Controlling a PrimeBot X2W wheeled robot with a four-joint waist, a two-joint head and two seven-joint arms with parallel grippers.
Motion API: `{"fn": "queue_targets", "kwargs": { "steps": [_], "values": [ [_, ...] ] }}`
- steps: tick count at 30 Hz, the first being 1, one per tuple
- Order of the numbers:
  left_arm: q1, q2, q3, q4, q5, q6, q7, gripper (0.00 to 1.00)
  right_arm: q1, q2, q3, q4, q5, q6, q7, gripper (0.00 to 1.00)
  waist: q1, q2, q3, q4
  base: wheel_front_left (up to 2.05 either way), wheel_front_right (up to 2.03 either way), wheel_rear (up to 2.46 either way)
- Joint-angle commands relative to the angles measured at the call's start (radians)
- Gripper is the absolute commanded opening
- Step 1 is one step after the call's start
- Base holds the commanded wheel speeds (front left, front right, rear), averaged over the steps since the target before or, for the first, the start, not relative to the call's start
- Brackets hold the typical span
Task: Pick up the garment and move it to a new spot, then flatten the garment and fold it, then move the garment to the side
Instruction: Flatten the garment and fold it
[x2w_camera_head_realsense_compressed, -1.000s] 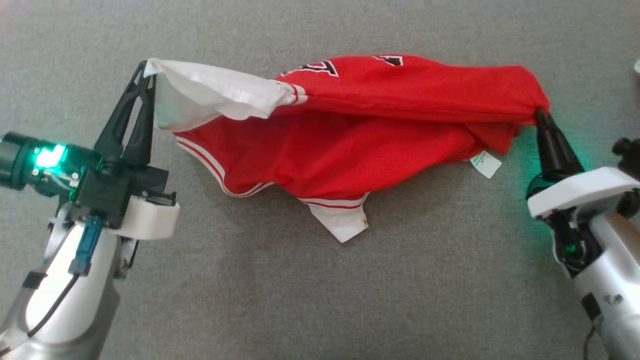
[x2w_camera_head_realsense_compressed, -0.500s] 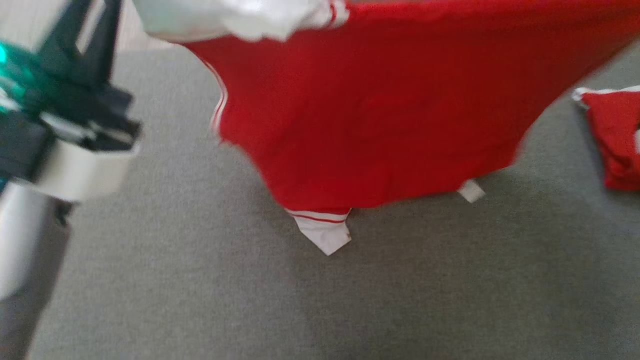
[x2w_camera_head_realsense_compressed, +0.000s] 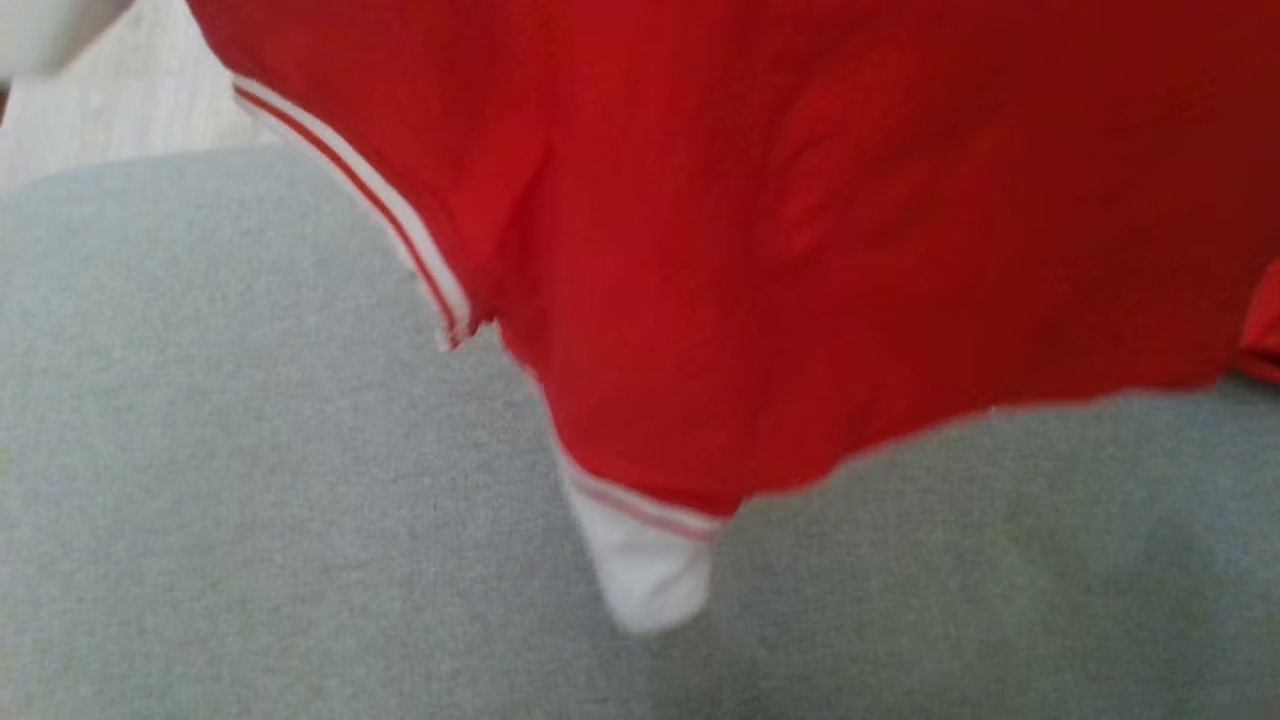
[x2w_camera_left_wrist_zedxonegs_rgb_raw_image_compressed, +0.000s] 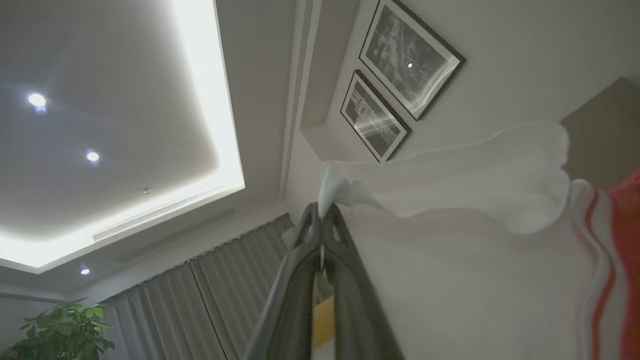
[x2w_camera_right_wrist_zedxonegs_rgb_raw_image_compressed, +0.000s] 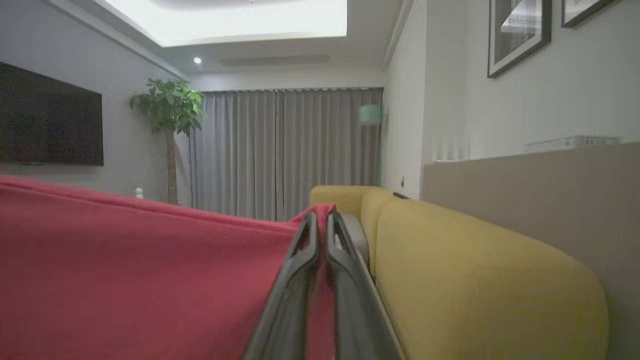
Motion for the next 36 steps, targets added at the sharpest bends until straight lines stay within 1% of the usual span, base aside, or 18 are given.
{"fn": "queue_targets", "kwargs": {
  "steps": [1,4,8,10,14,17,19,22,26,27,32,36],
  "values": [
    [-0.061,0.028,0.017,0.025,-0.013,-0.003,0.018,0.0,-0.047,0.005,0.022,0.005,-0.018,-0.001,0.021,0.0,0.0001,-0.0001,0.034,0.002,0.0,0.0,0.0],
    [-0.126,0.022,-0.022,0.116,-0.023,-0.009,0.016,0.0,-0.119,0.024,0.056,0.091,-0.038,-0.001,0.042,0.0,0.0001,-0.0001,0.095,0.01,0.0,0.0,0.0],
    [-0.231,0.02,-0.068,0.244,0.001,-0.013,-0.042,0.0,-0.24,0.046,0.095,0.202,-0.068,-0.001,0.012,0.0,0.0001,-0.0001,0.198,0.022,0.0,0.0,0.0],
    [-0.305,0.024,-0.085,0.298,0.037,-0.013,-0.08,0.0,-0.315,0.057,0.11,0.245,-0.085,-0.001,-0.021,0.0,0.0001,-0.0001,0.253,0.026,0.0,0.0,0.0],
    [-0.447,0.014,-0.106,0.381,0.107,-0.01,-0.178,0.0,-0.463,0.064,0.128,0.312,-0.133,-0.001,-0.12,0.0,0.0001,-0.0001,0.337,0.032,0.0,0.0,0.0],
    [-0.503,-0.003,-0.112,0.424,0.126,-0.005,-0.228,0.0,-0.538,0.058,0.145,0.355,-0.163,-0.001,-0.191,0.0,0.0001,-0.0001,0.369,0.036,0.0,0.0,0.0],
    [-0.505,-0.012,-0.116,0.438,0.118,-0.007,-0.245,0.0,-0.556,0.05,0.159,0.387,-0.174,-0.001,-0.222,0.0,0.0001,-0.0001,0.382,0.041,0.0,0.0,0.0],
    [-0.458,-0.01,-0.126,0.433,0.094,-0.009,-0.257,0.0,-0.542,0.038,0.183,0.429,-0.175,-0.001,-0.248,0.0,0.0001,-0.0001,0.399,0.046,0.0,0.0,0.0],
    [-0.319,0.015,-0.142,0.359,0.06,-0.012,-0.261,0.0,-0.466,0.032,0.198,0.475,-0.16,-0.001,-0.282,0.0,0.0001,-0.0001,0.409,0.052,0.0,0.0,0.0],
    [-0.319,0.015,-0.142,0.359,0.06,-0.012,-0.261,0.0,-0.466,0.032,0.198,0.475,-0.16,-0.001,-0.282,0.0,0.0001,-0.0001,0.409,0.052,0.0,0.0,0.0],
    [-0.075,0.047,-0.142,0.222,0.028,-0.013,-0.262,0.0,-0.32,0.015,0.198,0.514,-0.144,-0.001,-0.328,0.0,0.0001,-0.0001,0.394,0.063,0.0,0.0,0.0],
    [0.156,0.07,-0.149,0.135,0.013,-0.009,-0.262,0.0,-0.184,0.016,0.197,0.535,-0.135,-0.001,-0.37,0.0,0.0001,-0.0001,0.355,0.055,0.0,0.0,0.0]
  ]
}}
